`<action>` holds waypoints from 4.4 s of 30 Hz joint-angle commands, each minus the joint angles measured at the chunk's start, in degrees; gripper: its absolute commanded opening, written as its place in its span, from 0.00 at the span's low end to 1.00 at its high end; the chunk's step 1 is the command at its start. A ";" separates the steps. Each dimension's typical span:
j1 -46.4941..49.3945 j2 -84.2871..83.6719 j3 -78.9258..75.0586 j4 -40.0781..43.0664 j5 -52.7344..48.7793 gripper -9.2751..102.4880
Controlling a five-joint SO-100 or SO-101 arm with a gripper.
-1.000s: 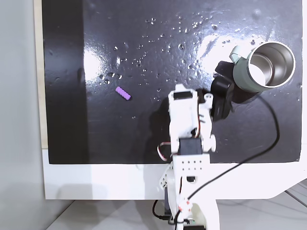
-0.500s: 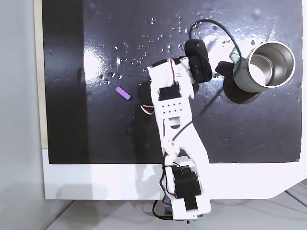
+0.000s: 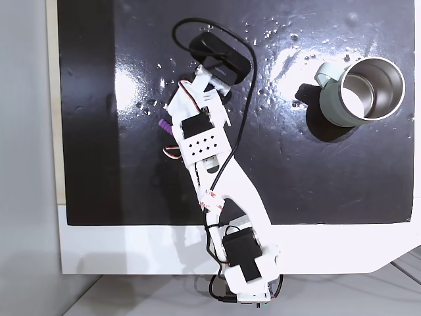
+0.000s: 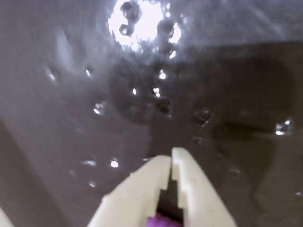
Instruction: Grasp a pengrip and put it in the cup.
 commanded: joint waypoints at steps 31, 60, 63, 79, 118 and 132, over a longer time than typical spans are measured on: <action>-11.43 4.22 -2.37 9.93 -51.77 0.37; -12.13 -3.87 11.25 -7.29 -53.53 0.28; -12.22 -4.04 12.13 -7.56 -53.44 0.26; -10.81 -0.97 16.26 -5.89 -54.93 0.10; 41.75 27.07 -19.25 29.79 -49.83 0.08; 52.91 27.16 -15.21 14.06 -55.81 0.08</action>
